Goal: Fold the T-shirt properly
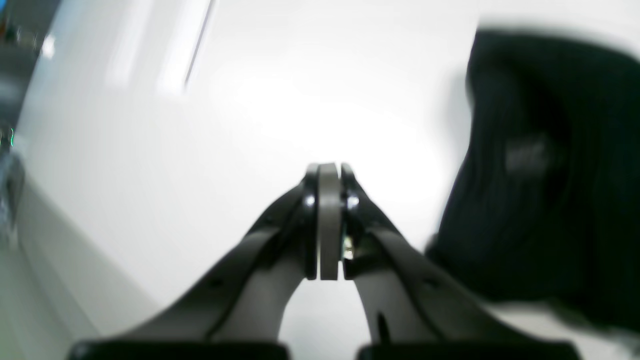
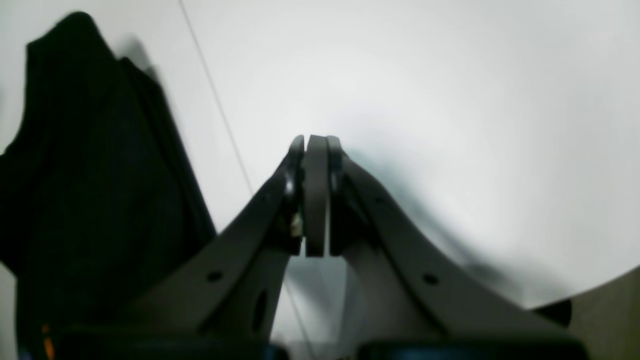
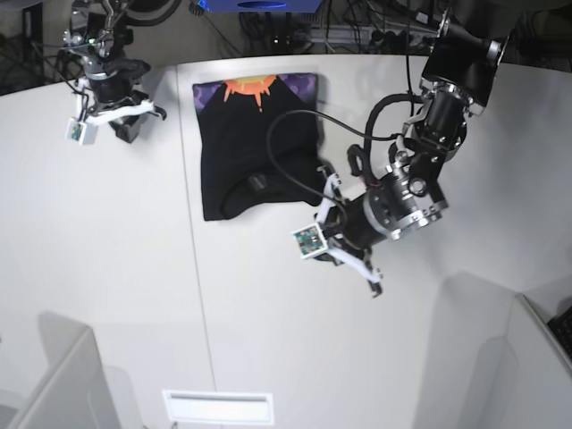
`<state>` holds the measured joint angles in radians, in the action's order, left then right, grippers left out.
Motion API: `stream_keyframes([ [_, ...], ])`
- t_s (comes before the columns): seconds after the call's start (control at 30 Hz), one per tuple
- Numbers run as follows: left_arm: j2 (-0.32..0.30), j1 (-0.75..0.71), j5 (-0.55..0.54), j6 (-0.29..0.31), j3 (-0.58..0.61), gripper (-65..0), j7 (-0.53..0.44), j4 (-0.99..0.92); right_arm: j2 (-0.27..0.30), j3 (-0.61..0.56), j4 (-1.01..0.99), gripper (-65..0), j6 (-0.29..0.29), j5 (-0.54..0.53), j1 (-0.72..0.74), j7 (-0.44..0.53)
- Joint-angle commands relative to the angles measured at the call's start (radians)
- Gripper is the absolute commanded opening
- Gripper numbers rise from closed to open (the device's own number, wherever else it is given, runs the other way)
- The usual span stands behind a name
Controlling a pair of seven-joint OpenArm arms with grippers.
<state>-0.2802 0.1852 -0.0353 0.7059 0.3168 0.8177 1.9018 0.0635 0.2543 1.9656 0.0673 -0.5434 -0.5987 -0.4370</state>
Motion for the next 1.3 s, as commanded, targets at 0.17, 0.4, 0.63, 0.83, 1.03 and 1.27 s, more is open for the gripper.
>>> stream_keyframes([
  [0.17, -0.027, -0.275, -0.007, -0.008, -0.304, -65.0, -0.352, 0.043, 0.095, 0.001, 0.047, -65.0, -0.028, -0.001, -0.025, 0.028],
  [0.4, -0.067, -0.576, -0.007, -0.008, -0.393, -65.0, -0.725, 0.041, 0.115, 0.004, 0.047, -65.0, -0.194, 0.168, -0.109, 0.235],
  [0.63, -0.086, -0.817, 0.004, -0.008, -0.44, -65.0, -0.863, 0.046, 0.08, 0.009, 0.047, -65.0, -0.195, 0.309, -0.263, 0.438],
  [0.83, -0.09, -0.962, 0.004, -0.008, -0.445, -65.0, -0.906, 0.009, 0.08, 0.01, 0.045, -65.0, -0.195, 0.309, -0.361, 0.513],
  [1.03, -0.086, -1.054, 0.004, -0.008, -0.445, -65.0, -0.907, -0.066, 0.075, 0.004, 0.044, -65.0, -0.195, 0.309, -0.445, 0.511],
  [1.27, -0.09, -1.171, 0.004, -0.008, -0.445, -65.0, -0.907, -0.157, 0.075, 0.004, 0.042, -65.0, -0.195, 0.311, -0.55, 0.453],
])
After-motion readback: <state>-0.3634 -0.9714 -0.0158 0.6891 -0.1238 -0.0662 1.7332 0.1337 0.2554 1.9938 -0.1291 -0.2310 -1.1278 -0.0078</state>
